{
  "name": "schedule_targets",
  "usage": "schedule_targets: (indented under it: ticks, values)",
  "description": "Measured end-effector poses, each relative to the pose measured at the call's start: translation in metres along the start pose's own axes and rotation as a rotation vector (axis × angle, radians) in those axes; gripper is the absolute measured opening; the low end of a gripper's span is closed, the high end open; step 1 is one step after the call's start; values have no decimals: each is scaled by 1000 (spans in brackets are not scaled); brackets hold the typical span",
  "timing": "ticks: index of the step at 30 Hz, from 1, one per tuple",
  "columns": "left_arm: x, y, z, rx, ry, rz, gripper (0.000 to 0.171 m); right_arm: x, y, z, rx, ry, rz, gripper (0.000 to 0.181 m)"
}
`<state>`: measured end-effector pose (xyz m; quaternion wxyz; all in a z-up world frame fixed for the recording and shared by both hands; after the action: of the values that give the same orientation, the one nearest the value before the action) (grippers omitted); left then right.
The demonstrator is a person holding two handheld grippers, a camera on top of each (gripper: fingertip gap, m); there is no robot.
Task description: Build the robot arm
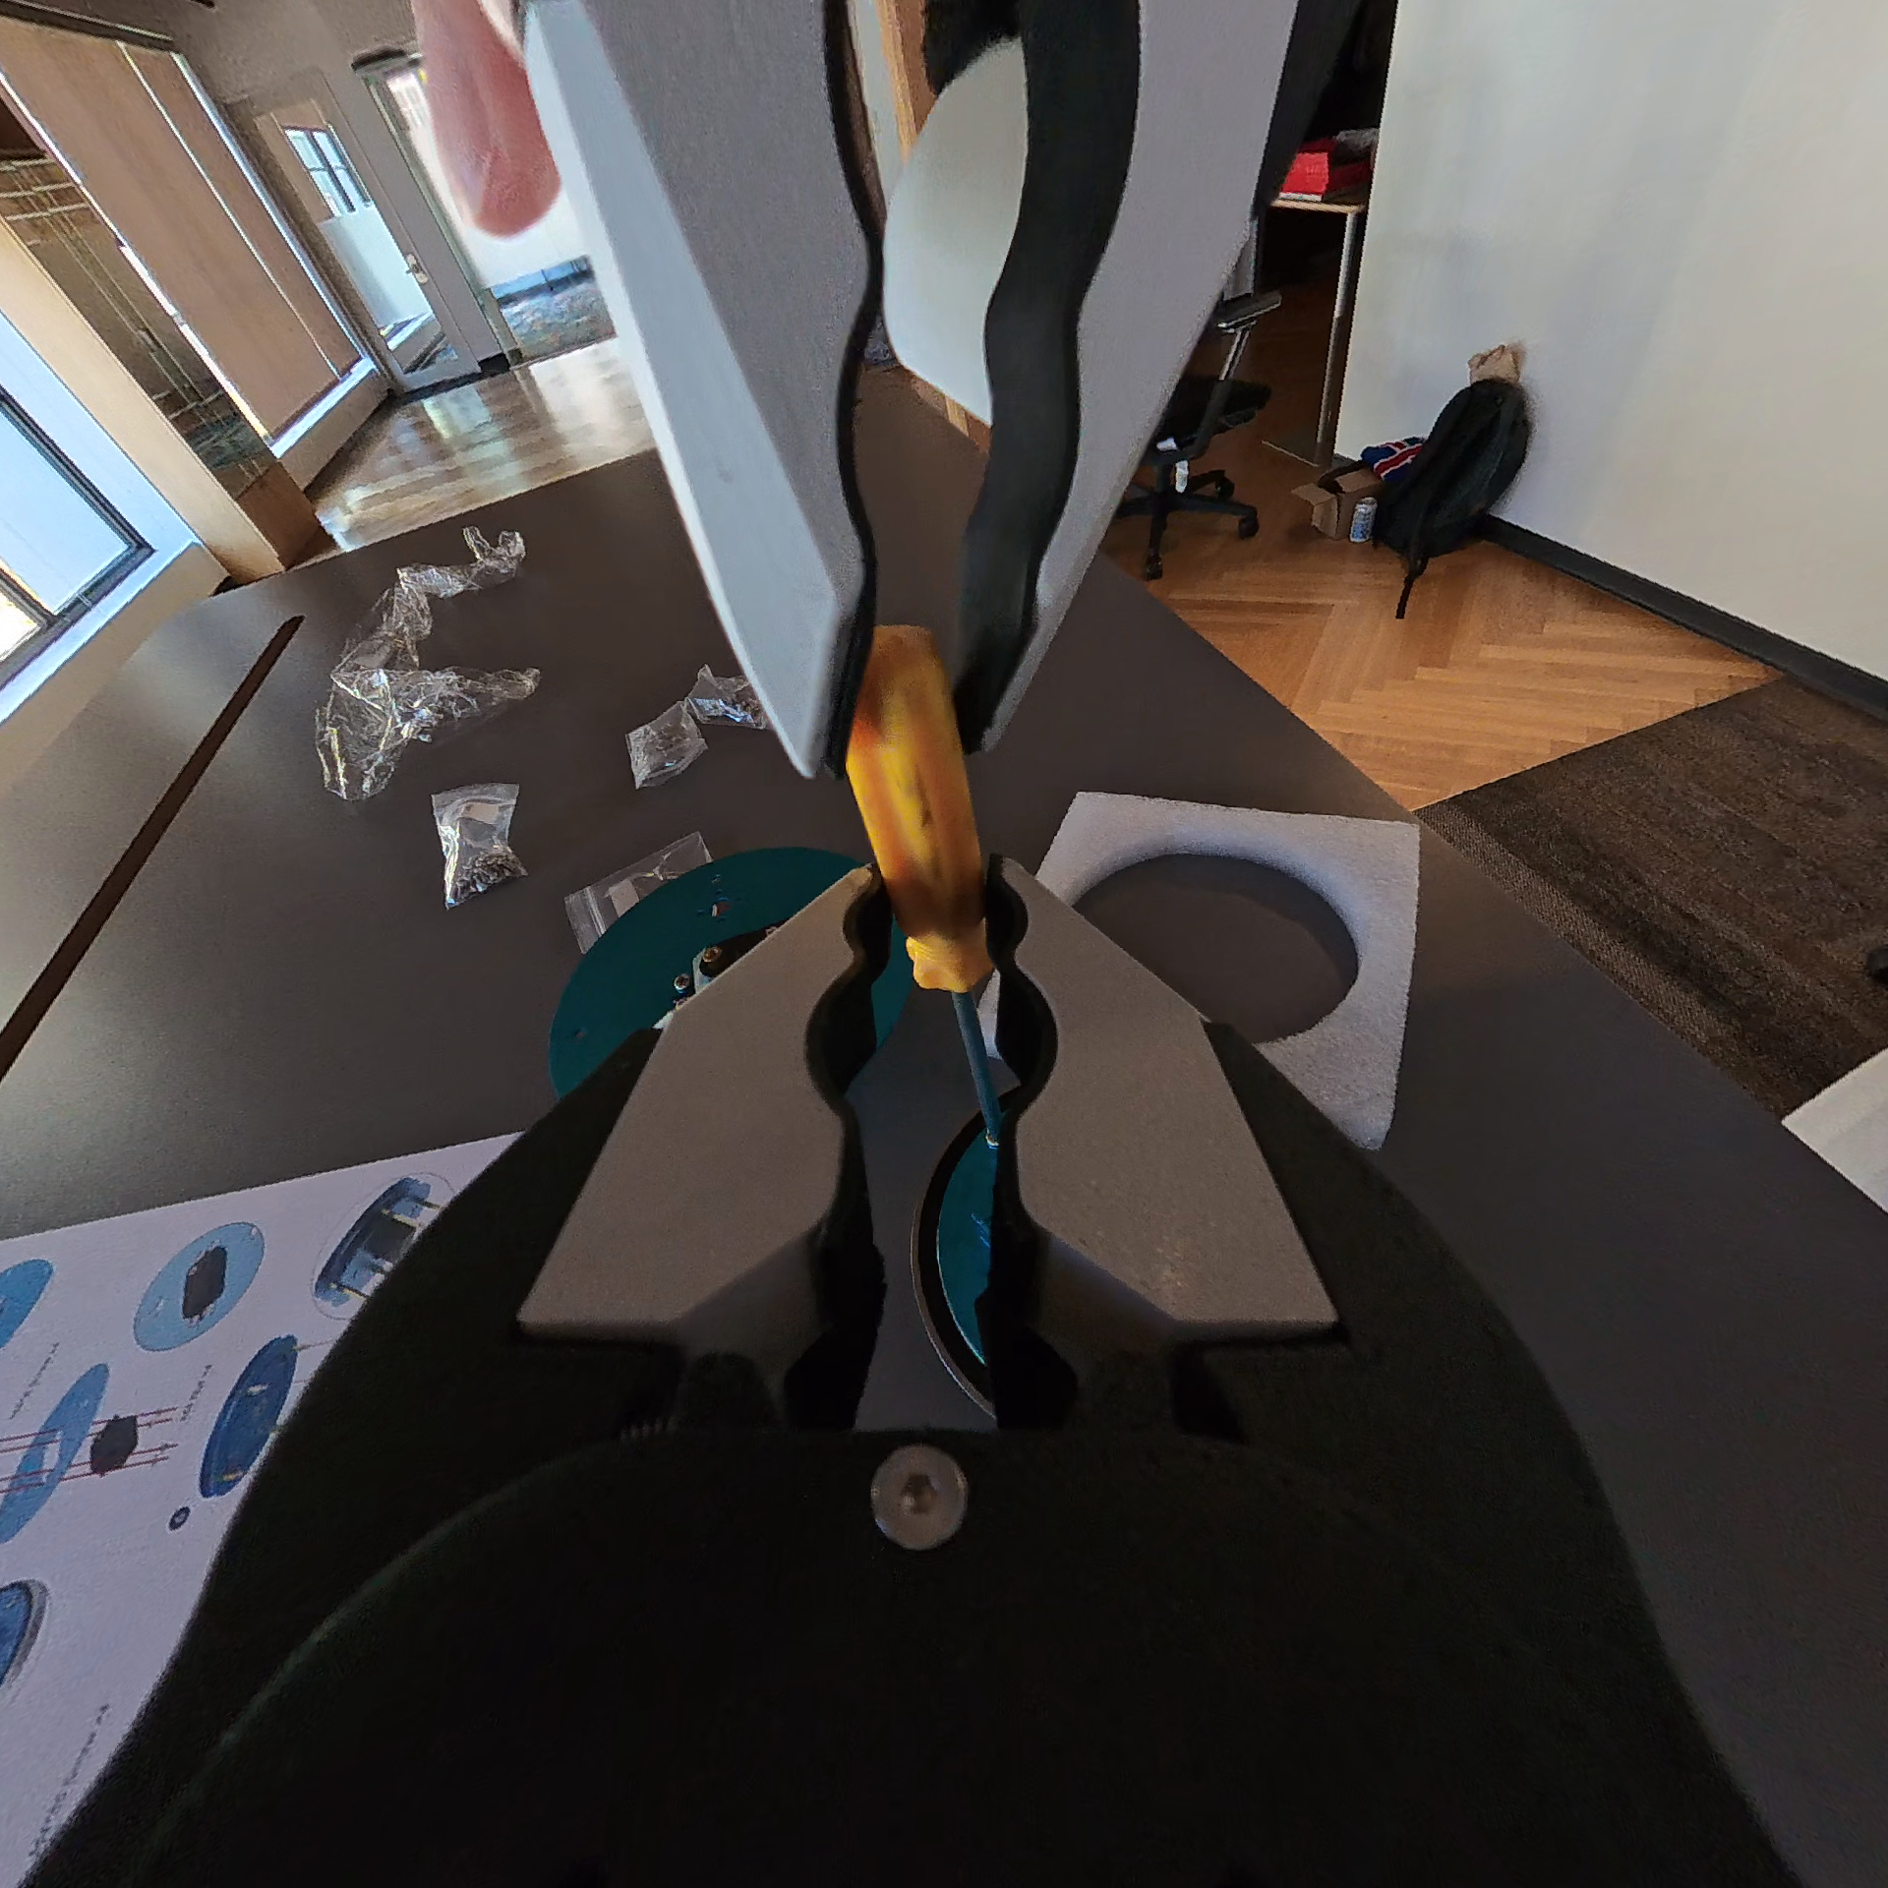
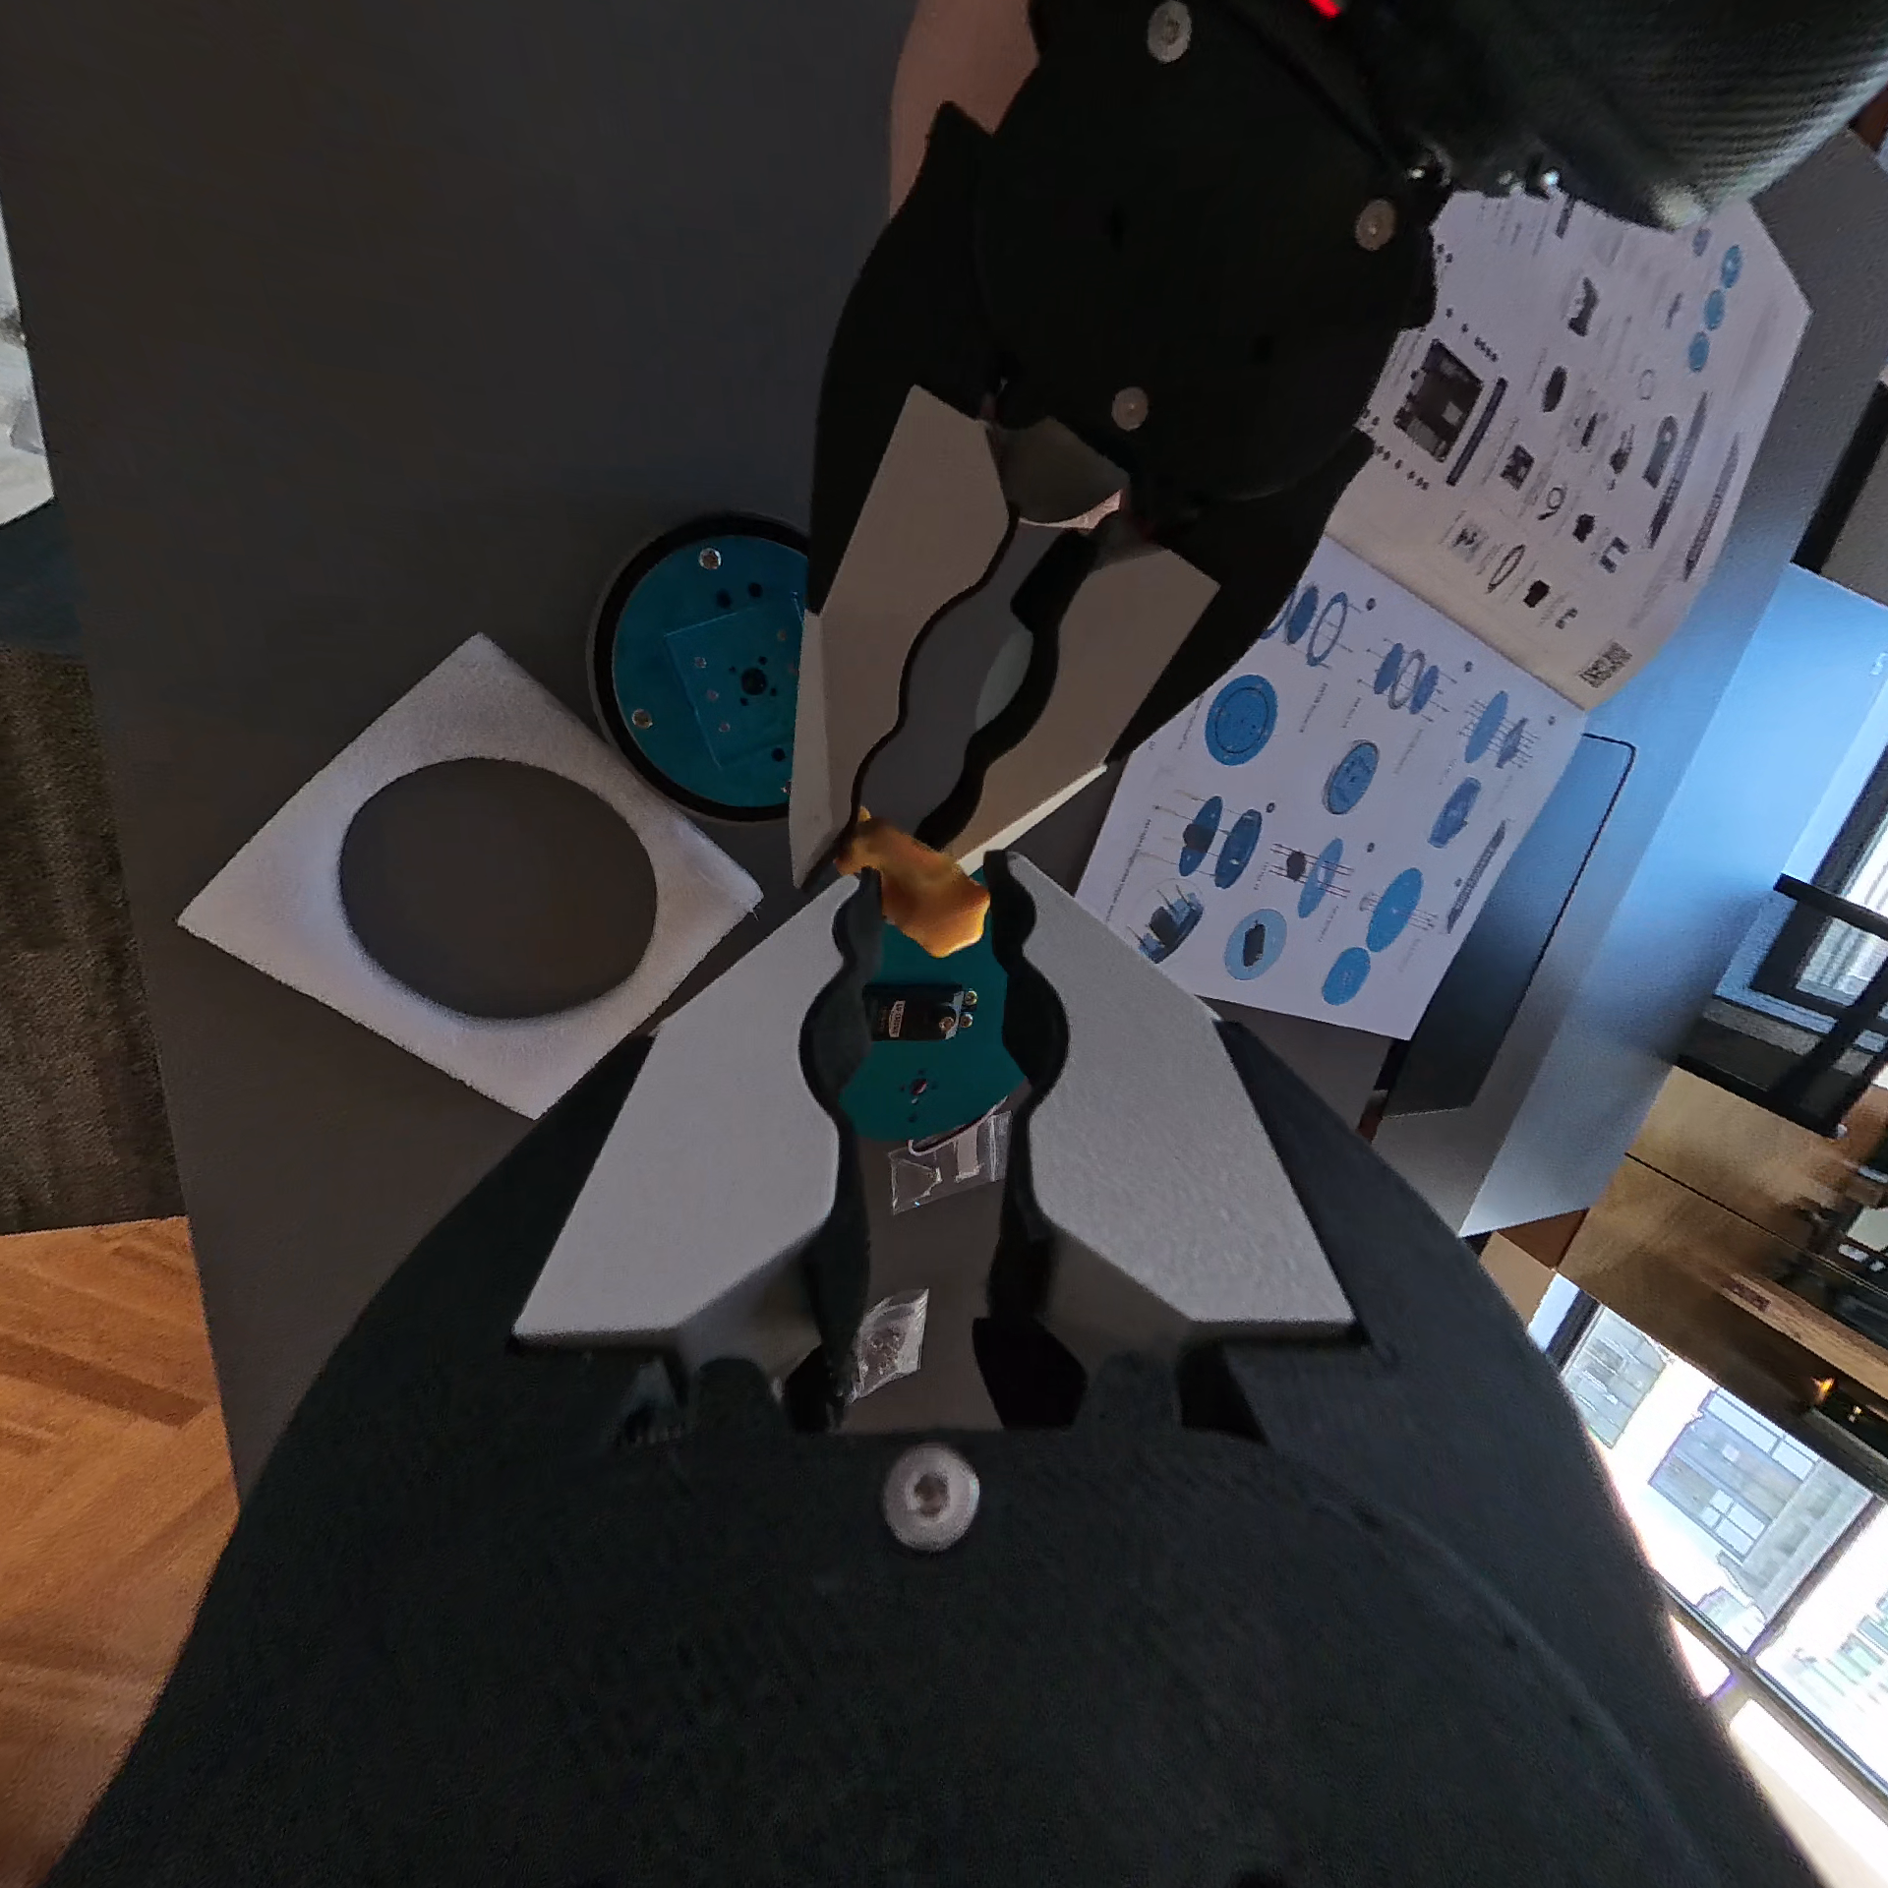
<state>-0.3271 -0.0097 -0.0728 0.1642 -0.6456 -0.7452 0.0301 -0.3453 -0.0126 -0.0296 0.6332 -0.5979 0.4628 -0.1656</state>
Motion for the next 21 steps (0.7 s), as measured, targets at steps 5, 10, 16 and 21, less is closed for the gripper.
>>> schedule_targets:
  ticks: [5, 10, 16, 21]
  values:
    - [-1, 0, 0, -12, 14, 12, 17, 1, 2, 1, 27, -10, -42, 22]
    - [-3, 0, -1, -11, 24, 26, 17, 5, 9, 3, 80, 1, -117, 23]
    - [-5, -2, -1, -22, 26, 32, 17, 7, 10, 0, 62, 31, -158, 22]
    - [-4, -2, 0, -19, 30, 29, 17, 6, 10, 2, 100, 32, -179, 22]
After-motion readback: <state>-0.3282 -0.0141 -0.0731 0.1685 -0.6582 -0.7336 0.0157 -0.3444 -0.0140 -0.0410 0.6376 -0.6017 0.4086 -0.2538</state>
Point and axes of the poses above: each gripper's, where its closed fingertips meet, y out along the fingers, z out of its underside, x = y × z across the jaws, the point moved 1 cm from there along -y, back along the fingers
